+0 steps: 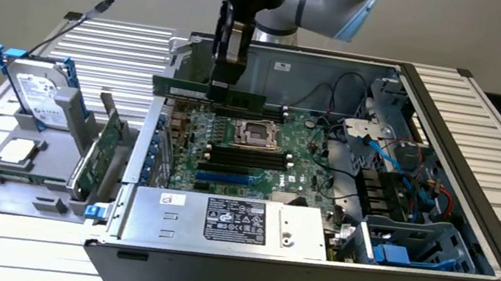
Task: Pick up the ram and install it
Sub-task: 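Pick up the ram and move it above insertion slot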
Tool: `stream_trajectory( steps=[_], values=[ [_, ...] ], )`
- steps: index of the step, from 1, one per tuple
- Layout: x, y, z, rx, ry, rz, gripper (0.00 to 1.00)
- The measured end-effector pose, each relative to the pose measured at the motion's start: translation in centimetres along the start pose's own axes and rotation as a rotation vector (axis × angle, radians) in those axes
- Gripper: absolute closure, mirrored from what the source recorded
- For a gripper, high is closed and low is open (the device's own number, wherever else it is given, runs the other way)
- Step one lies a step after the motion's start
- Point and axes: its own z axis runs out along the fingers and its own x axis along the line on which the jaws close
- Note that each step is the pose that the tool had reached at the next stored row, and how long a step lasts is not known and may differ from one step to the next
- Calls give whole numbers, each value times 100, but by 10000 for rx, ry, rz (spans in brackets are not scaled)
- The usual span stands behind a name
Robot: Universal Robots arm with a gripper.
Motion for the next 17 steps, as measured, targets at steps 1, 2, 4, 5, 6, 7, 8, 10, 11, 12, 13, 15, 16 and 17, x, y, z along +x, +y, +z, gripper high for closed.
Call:
stream_trajectory(
  steps=[1, 2, 4, 5, 6, 7, 8, 10, 11, 12, 13, 15, 16, 17],
  values=[
    [-23, -24, 6, 0, 0, 0, 86],
    [-48, -50, 12, 0, 1, 0, 86],
    [-95, -106, 25, 7, -1, 0, 86],
    [-115, -135, 28, 10, -1, 1, 86],
    [-137, -168, 33, 14, 0, 1, 86],
    [-156, -197, 36, 18, 0, 1, 86],
    [-175, -226, 39, 25, 0, 1, 86],
    [-214, -279, 43, 43, 1, 1, 86],
    [-235, -302, 44, 58, 1, 1, 86],
    [-259, -323, 45, 84, 1, 2, 86],
    [-282, -339, 46, 119, 2, 3, 86],
    [-331, -363, 46, 231, 3, 6, 86],
    [-355, -373, 47, 309, 4, 6, 86],
    [-378, -383, 47, 390, 5, 9, 86]
  ],
)
